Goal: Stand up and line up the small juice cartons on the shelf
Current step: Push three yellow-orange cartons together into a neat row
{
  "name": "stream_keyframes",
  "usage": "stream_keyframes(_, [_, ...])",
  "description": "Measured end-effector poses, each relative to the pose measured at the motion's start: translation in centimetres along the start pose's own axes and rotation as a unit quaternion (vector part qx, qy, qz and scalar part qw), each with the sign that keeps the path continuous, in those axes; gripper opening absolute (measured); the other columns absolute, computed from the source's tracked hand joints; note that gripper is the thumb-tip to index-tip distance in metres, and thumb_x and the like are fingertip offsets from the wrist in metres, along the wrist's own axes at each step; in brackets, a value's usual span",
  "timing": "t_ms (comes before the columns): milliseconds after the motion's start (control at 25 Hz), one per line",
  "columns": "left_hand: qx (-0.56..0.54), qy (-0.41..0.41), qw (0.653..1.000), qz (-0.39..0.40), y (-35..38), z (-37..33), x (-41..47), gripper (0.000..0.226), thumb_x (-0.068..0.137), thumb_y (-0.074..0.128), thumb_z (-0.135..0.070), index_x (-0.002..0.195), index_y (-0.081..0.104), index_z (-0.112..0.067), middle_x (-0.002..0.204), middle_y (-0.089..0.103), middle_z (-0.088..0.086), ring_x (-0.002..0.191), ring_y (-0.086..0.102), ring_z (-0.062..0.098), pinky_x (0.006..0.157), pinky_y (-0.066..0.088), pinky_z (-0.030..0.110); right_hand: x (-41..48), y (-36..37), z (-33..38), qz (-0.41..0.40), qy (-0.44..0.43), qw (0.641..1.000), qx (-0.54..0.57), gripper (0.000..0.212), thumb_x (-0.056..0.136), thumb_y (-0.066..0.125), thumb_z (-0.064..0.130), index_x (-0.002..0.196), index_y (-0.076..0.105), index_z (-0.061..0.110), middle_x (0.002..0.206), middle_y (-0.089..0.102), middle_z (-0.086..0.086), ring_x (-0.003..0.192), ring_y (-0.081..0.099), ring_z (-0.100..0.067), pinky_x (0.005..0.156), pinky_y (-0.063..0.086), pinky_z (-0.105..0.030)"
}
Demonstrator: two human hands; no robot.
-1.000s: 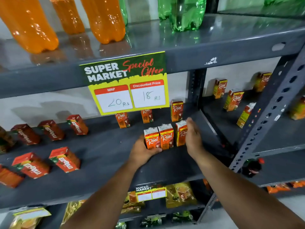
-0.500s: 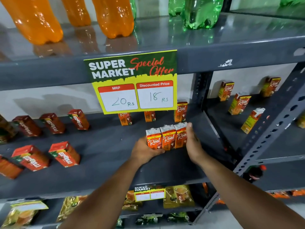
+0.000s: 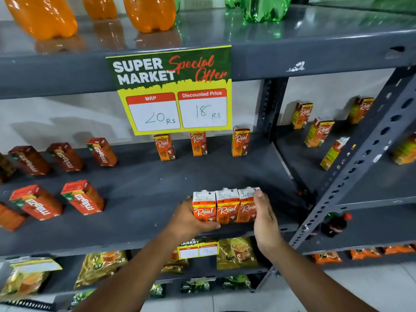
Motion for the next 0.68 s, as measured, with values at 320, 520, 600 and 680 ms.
stream_keyframes(320, [0.003, -0.018, 1.000, -0.001, 0.2, 0.3, -0.1, 0.063, 0.052, 0.094, -0.026, 0.107, 0.064, -0.026, 0.096, 0.071, -0.012, 0.087, 0.067, 0.003, 0.078, 0.054, 0.024, -0.6, 0.2, 0.6, 0.021, -0.022, 0.999, 0.019, 0.109, 0.061, 0.040, 0.092, 0.146, 0.033, 0.024, 0.147, 0.045, -0.003, 0.134, 0.042, -0.020, 0.114, 0.031, -0.047])
stream_keyframes(520, [-0.009, -0.016, 1.000, 0.004, 0.2, 0.0, -0.4, 0.061, 0.055, 0.093, -0.024, 0.108, 0.062, -0.027, 0.093, 0.069, -0.014, 0.084, 0.066, 0.000, 0.072, 0.051, 0.018, -0.6, 0.1, 1.1, 0.034, -0.040, 0.999, 0.014, 0.096, 0.067, 0.038, 0.088, 0.140, 0.040, 0.027, 0.137, 0.054, 0.000, 0.127, 0.050, -0.016, 0.111, 0.036, -0.047])
stream_keyframes(600, [-0.017, -0.012, 1.000, 0.008, 0.2, 0.0, -0.4, 0.062, 0.054, 0.094, -0.024, 0.107, 0.061, -0.029, 0.095, 0.070, -0.014, 0.085, 0.066, 0.000, 0.079, 0.054, 0.024, -0.6, -0.1, 0.8, 0.036, -0.039, 0.998, 0.015, 0.092, 0.068, 0.035, 0.089, 0.140, 0.041, 0.032, 0.139, 0.053, 0.004, 0.129, 0.048, -0.013, 0.112, 0.033, -0.045])
stream_keyframes(680, [-0.033, -0.009, 0.999, 0.021, 0.2, 0.0, -0.5, 0.067, 0.049, 0.096, -0.026, 0.106, 0.060, -0.031, 0.099, 0.071, -0.012, 0.090, 0.067, 0.002, 0.086, 0.055, 0.031, -0.6, -0.3, 0.4, 0.043, -0.036, 0.998, 0.036, 0.089, 0.069, 0.032, 0.091, 0.141, 0.040, 0.039, 0.145, 0.048, 0.009, 0.135, 0.041, -0.011, 0.116, 0.028, -0.046])
Point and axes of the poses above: each hand's wrist, its own x-axis towards the middle knuckle, its own y-axis out of the palm, z = x × y, the point moved 4 cm from there along x, towards the middle knuckle
